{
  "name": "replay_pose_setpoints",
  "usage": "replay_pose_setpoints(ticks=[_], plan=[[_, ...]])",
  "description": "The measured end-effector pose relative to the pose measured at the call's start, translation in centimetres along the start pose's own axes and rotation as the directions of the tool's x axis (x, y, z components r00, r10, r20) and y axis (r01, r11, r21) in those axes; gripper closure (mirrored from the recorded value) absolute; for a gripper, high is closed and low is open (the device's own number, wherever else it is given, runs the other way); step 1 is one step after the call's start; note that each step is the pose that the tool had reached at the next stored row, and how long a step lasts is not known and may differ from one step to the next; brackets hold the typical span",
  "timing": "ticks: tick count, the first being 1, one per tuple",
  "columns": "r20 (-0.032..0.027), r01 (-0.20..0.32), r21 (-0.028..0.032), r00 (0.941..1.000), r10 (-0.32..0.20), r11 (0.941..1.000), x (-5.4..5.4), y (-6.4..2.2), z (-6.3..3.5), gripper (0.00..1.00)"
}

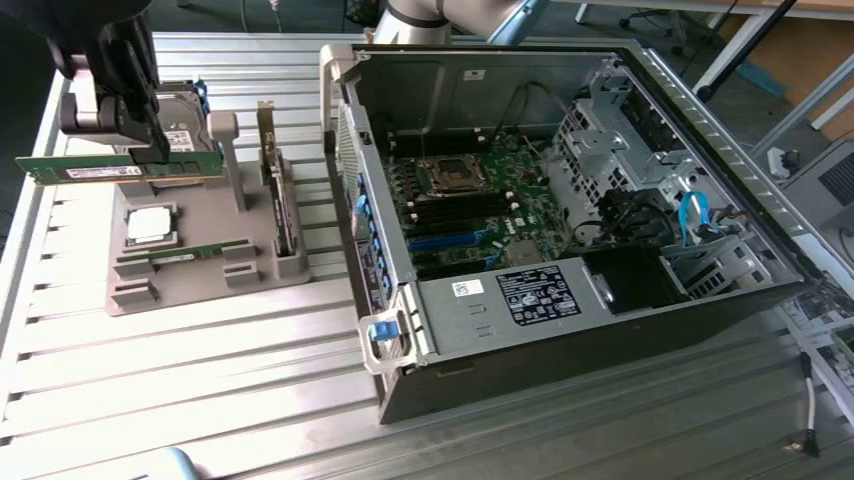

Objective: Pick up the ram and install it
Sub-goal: 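Pick up the ram and move it above insertion slot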

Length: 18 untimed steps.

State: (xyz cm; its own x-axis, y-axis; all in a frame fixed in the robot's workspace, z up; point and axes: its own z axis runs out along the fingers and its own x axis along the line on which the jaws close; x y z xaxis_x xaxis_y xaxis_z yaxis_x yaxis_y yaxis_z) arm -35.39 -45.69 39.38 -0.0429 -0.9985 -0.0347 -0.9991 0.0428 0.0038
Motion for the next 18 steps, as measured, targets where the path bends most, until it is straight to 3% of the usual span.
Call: replay_pose_setpoints(ticks=[8,18], plan=[[0.0000,0.000,0.0000,1.0000,0.000,1.0000,0.0,-0.69,0.00,0.88],[0.0001,0.000,0.0001,1.0000,0.000,1.0000,-0.1,-2.41,0.00,0.88]])
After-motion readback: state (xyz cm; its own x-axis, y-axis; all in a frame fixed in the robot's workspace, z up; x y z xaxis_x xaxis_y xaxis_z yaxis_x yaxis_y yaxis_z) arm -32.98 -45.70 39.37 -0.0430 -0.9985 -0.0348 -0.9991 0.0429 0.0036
